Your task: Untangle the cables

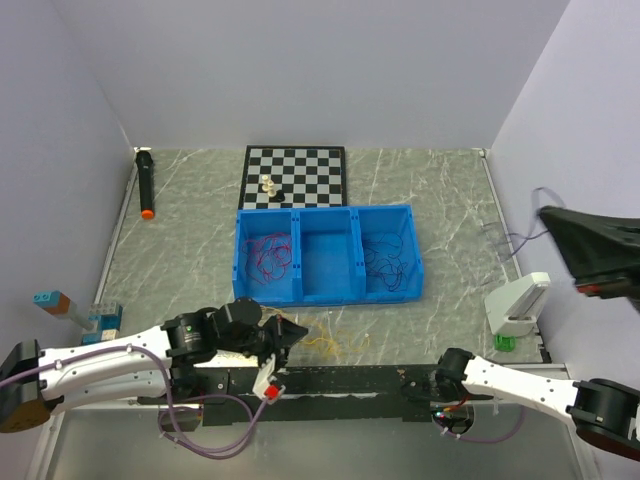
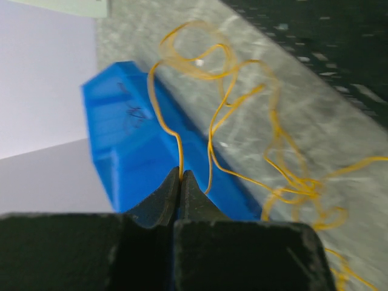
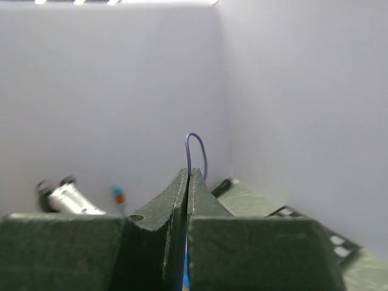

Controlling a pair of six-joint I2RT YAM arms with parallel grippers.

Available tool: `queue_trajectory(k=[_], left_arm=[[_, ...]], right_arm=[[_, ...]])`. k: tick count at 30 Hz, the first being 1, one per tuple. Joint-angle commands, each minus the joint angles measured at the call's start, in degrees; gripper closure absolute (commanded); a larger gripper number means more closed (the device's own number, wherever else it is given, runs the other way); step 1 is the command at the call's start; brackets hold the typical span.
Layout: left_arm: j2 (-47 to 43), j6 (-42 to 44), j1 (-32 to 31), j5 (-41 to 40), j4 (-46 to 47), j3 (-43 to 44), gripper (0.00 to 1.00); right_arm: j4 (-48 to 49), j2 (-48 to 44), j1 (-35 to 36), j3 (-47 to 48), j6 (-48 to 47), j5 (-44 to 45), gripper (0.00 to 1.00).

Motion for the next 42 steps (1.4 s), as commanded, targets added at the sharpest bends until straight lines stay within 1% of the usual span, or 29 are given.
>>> queue_trajectory(k=[1,6,10,13,15,19,24,30,34,38,42], left_arm=[[-3.9,-1.3,-0.5,1.1,-9.0,-1.0,0.99],[-5.4,-2.0,-1.0,0.8,-7.6,-1.5,0.99],[-4.5,-6.0,-1.0,0.0,-4.4,0.5,0.99],[-3.1,-11.4,-1.1,-1.1,-3.5,4.8,0.99],[-2.7,-17.0,-1.1,-1.7,-2.7,7.6,0.99],[-3.4,-25.8,-1.1,0.0,-4.2,12.6,0.99],[-2.9,-31.5,-1.1,2.3,-7.3,17.0,0.99],[-3.4,-30.4,-1.1,4.0,-9.2,19.3,0.99],[-3.7,-29.2,-1.1,4.0,-10.1,20.4,0.99],[-3.4,-28.1,-1.1,3.9,-11.3,21.8,0.99],[-2.9,-27.3,-1.1,2.6,-11.4,23.6,0.99]], right_arm=[[-4.1,0.8,0.1,1.3,-7.3,11.5,1.00],[-0.8,2.2,0.0,-3.2,-8.3,13.4,1.00],[2.8,4.4,0.0,-7.1,-9.5,16.2,1.00],[6.6,6.0,0.0,-10.4,-12.0,19.6,1.00],[8.4,7.7,0.0,-12.0,-13.5,22.3,1.00],[14.4,9.9,-0.8,-16.2,-16.7,25.3,1.00],[19.6,11.1,-4.3,-20.8,-15.9,23.6,1.00],[20.4,12.4,-13.3,-26.4,-9.6,16.4,1.00],[21.8,12.8,-18.4,-30.6,-7.3,13.1,1.00],[22.9,14.0,-22.1,-33.8,-5.5,10.9,1.00],[24.7,14.8,-24.3,-36.6,-5.2,10.1,1.00]])
